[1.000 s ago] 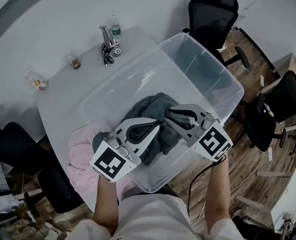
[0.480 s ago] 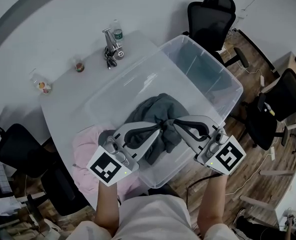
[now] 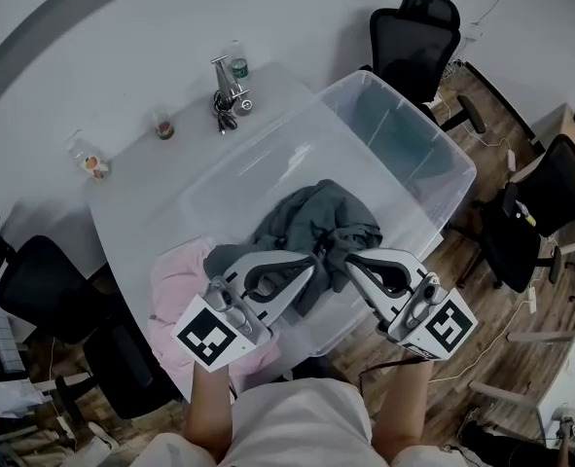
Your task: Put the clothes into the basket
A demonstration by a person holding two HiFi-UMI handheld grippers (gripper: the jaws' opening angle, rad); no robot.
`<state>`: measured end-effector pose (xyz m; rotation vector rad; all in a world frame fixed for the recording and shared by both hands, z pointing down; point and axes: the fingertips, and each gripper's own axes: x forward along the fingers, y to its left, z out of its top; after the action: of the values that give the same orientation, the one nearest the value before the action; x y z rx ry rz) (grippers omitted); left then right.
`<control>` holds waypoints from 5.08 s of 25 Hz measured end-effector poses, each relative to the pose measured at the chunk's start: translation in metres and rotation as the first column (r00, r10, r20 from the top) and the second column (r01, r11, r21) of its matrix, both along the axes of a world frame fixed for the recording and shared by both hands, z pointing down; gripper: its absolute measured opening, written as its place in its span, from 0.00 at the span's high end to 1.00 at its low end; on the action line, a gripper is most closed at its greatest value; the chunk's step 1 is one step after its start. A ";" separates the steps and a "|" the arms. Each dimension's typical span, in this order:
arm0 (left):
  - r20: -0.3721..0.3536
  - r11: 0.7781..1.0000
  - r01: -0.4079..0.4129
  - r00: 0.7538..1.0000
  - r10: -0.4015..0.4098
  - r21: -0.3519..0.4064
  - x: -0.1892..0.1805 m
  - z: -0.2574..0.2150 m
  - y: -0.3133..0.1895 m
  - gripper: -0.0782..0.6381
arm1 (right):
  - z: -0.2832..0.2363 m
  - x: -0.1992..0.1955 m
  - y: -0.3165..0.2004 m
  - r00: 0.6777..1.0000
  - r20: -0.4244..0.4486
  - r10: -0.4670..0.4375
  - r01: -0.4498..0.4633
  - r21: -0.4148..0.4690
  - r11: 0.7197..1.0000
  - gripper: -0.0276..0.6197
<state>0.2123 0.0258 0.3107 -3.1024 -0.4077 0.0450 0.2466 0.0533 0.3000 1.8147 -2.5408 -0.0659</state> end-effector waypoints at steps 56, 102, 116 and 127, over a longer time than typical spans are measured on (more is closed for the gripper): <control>0.055 0.857 0.507 0.857 -0.513 0.086 -0.314 0.072 -0.107 0.89 | 0.134 -0.322 -0.140 0.702 -0.350 -0.621 0.410 -0.514 0.753 0.56; 0.329 0.873 0.487 0.830 -0.451 -0.031 -0.319 0.229 -0.127 0.89 | 0.436 -0.320 -0.181 0.625 -0.255 -0.738 0.200 -0.861 0.468 0.07; 0.304 0.867 0.496 0.833 -0.463 -0.040 -0.319 0.225 -0.127 0.89 | 0.427 -0.323 -0.182 0.710 -0.234 -0.664 0.169 -0.859 0.483 0.53; 0.300 0.862 0.507 0.823 -0.483 -0.004 -0.326 0.210 -0.121 0.89 | 0.382 -0.323 -0.184 0.843 -0.084 -0.531 0.241 -0.823 0.514 0.80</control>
<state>-0.1140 -0.0949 0.5209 -3.1878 0.4302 -0.4122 -0.0760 -0.1305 0.6823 0.7743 -2.1175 0.6103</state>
